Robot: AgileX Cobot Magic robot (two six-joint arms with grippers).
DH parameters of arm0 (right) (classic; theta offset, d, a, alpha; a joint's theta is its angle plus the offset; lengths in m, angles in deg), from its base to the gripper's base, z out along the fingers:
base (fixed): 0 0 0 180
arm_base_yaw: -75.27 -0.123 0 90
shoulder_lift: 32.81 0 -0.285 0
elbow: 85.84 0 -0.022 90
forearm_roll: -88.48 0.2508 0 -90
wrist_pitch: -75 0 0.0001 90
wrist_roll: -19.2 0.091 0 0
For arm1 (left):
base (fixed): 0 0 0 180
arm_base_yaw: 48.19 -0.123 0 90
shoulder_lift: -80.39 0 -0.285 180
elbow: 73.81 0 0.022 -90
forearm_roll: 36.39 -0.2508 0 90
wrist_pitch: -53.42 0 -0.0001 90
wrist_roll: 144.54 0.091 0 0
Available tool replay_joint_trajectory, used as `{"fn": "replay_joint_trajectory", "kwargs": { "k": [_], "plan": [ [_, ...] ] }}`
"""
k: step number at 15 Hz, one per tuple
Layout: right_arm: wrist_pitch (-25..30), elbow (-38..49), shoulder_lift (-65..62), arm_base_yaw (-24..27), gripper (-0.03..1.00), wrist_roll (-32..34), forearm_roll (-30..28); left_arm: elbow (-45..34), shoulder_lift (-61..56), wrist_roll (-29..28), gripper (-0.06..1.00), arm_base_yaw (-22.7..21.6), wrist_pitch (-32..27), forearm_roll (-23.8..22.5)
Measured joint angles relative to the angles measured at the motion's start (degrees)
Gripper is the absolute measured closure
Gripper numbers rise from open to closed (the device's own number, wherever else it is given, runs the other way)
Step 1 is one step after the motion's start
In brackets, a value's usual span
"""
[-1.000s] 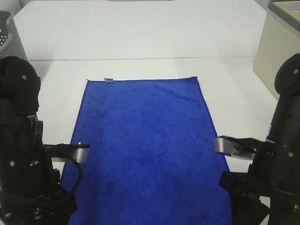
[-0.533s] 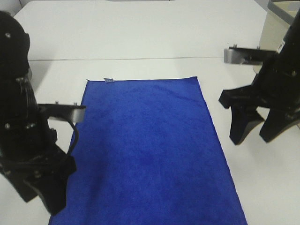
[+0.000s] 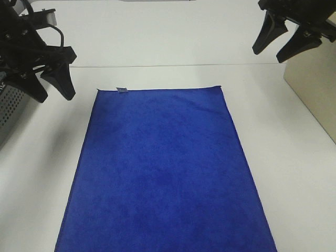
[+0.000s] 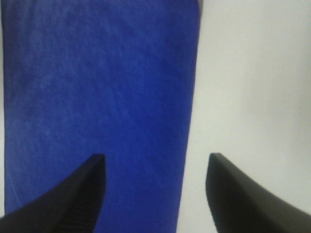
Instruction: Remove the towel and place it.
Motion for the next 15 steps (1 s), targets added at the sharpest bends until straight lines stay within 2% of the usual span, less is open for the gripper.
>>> {"fn": "replay_joint_trajectory", "kwargs": {
  "k": [4,9,12,15],
  "plan": [
    [0.8,-13.9,11.9,0.0,0.36,-1.6,5.2,14.0,13.1,2.5,0.34,-3.8,0.1,5.4],
    [0.8,-29.0,28.4,0.0,0.36,-2.1,7.0,31.2,27.9,2.7,0.34,-4.1,0.4,9.9],
    [0.8,-32.3,33.1,0.0,0.36,-2.9,7.2,39.4,33.8,2.7,0.34,-4.1,0.2,10.4],
    [0.9,-32.9,35.6,0.0,0.36,-5.4,8.1,42.2,36.5,2.8,0.34,-4.1,0.4,10.6]
  ]
}}
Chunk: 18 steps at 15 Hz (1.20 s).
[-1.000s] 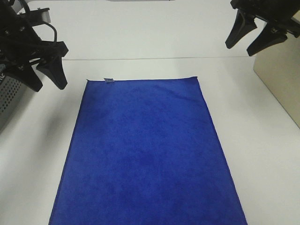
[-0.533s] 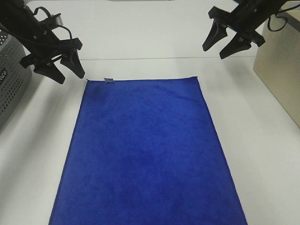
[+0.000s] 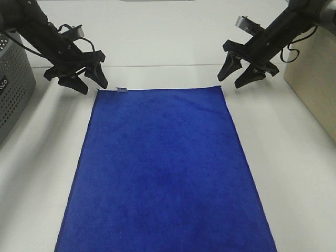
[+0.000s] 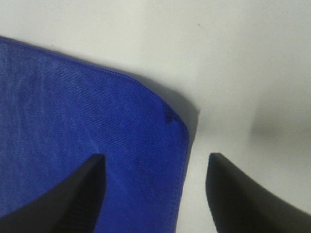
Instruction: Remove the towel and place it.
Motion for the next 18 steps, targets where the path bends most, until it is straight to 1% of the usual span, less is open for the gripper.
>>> {"fn": "replay_joint_trajectory", "kwargs": {
  "k": [4,9,13,15,18],
  "plan": [
    [0.0,-0.6,3.5,0.0,0.36,-0.4,0.1,0.1,1.8,2.2,0.34,0.0,2.6,0.1],
    [-1.0,-1.2,4.9,0.0,0.37,-1.3,1.4,0.9,3.6,2.9,0.34,0.0,5.8,1.3],
    [-1.6,-1.2,4.9,0.0,0.37,-1.4,1.5,0.9,3.7,3.9,0.34,0.0,5.6,1.5],
    [-1.8,-1.2,4.9,-0.1,0.37,-1.4,1.5,1.0,3.7,4.8,0.34,0.0,4.0,1.5],
    [-5.3,-1.4,4.9,-1.5,0.37,-1.4,-0.2,1.0,3.8,5.8,0.34,0.2,3.2,1.5]
  ]
}}
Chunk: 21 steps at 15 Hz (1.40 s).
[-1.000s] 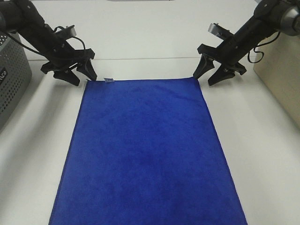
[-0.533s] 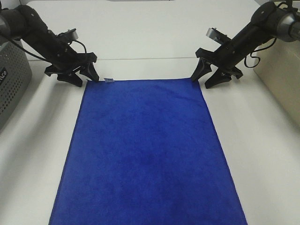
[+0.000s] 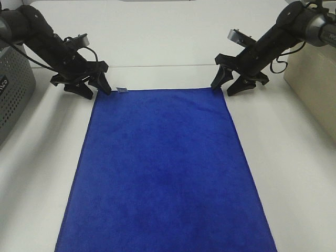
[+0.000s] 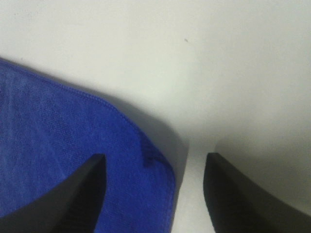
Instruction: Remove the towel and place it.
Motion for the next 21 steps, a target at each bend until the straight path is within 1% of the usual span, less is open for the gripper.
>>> {"fn": "replay_joint_trajectory", "kwargs": {
  "k": [2,5,6,7,9,10,11,16,18,20,21],
  "plan": [
    [-2.6,-0.1,0.0,-1.8,0.38,-0.2,-1.4,0.1,0.6,0.0,0.37,1.1,0.0,1.4],
    [-4.2,-0.2,0.5,-3.4,0.48,-0.4,-1.5,0.3,1.1,0.2,0.44,3.7,1.4,2.2],
    [-4.2,-0.2,0.6,-3.4,0.55,-0.4,-2.2,0.3,1.2,0.2,0.49,4.0,1.5,2.3],
    [-4.1,-0.2,0.6,-3.4,0.64,-0.4,-3.0,0.3,1.3,0.2,0.57,4.0,1.5,2.3],
    [-4.2,-0.2,0.8,-3.4,0.88,-0.5,-4.2,0.3,1.5,0.2,0.77,4.0,1.6,1.5],
    [-4.2,-0.2,0.9,-3.4,0.95,-0.7,-4.2,0.3,1.5,0.4,0.87,4.0,1.6,1.2],
    [-4.3,-0.2,1.0,-3.4,0.95,-1.2,-4.2,0.3,1.6,1.1,0.92,4.0,1.6,1.1],
    [-5.2,-0.2,1.0,-3.4,0.95,-2.4,-4.3,0.3,1.6,1.5,0.94,4.0,1.8,1.1],
    [-8.2,-0.2,0.8,-3.6,0.95,-3.3,-5.3,0.3,1.6,1.5,0.94,4.0,2.8,1.1],
    [-12.8,-0.2,0.5,-3.8,0.95,-4.8,-7.4,0.6,1.8,1.5,0.94,4.0,5.2,1.1],
    [-17.0,0.0,0.5,-3.8,0.95,-6.1,-8.7,2.4,2.6,1.7,0.94,4.0,8.3,0.5]
  ]
}}
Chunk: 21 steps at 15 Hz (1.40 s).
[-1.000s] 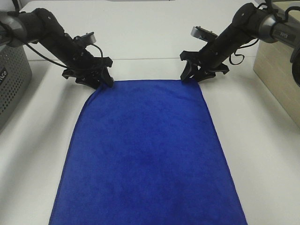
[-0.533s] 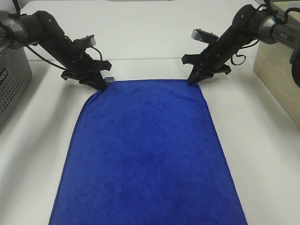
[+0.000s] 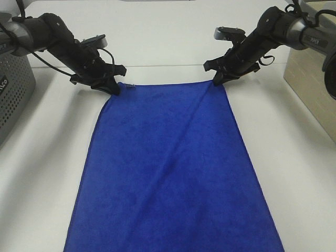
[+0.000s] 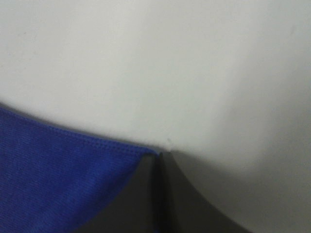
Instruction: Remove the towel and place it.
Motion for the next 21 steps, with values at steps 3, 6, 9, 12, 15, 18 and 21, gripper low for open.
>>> {"fn": "replay_joint_trajectory", "kwargs": {
  "k": [3,6,9,12,15,18,21],
  "plan": [
    [-5.7,0.0,-0.1,0.0,0.95,-1.3,-1.1,3.0,0.8,2.3,0.94,0.0,3.7,-1.5],
    [-12.1,-0.1,-0.1,-0.1,0.95,-3.0,-1.4,3.7,1.0,4.5,0.94,0.1,10.5,-2.1],
    [-18.6,-0.1,-0.1,-0.1,0.95,-4.8,-1.3,3.7,2.3,7.6,0.94,0.3,18.4,-0.7],
    [-23.8,-0.1,0.1,-0.3,0.95,-6.0,-1.1,3.7,3.4,9.9,0.94,0.6,25.0,0.6],
    [-25.7,-0.1,0.3,-0.6,0.95,-6.1,-1.1,3.7,4.0,11.5,0.94,1.4,30.0,0.6],
    [-28.1,-0.1,1.4,-0.4,0.95,-6.1,-1.5,3.7,4.1,14.6,0.94,3.0,33.3,0.1],
    [-28.6,-0.2,1.4,-0.1,0.95,-6.1,-1.5,3.7,4.1,15.1,0.94,3.6,36.0,-0.3]
  ]
}}
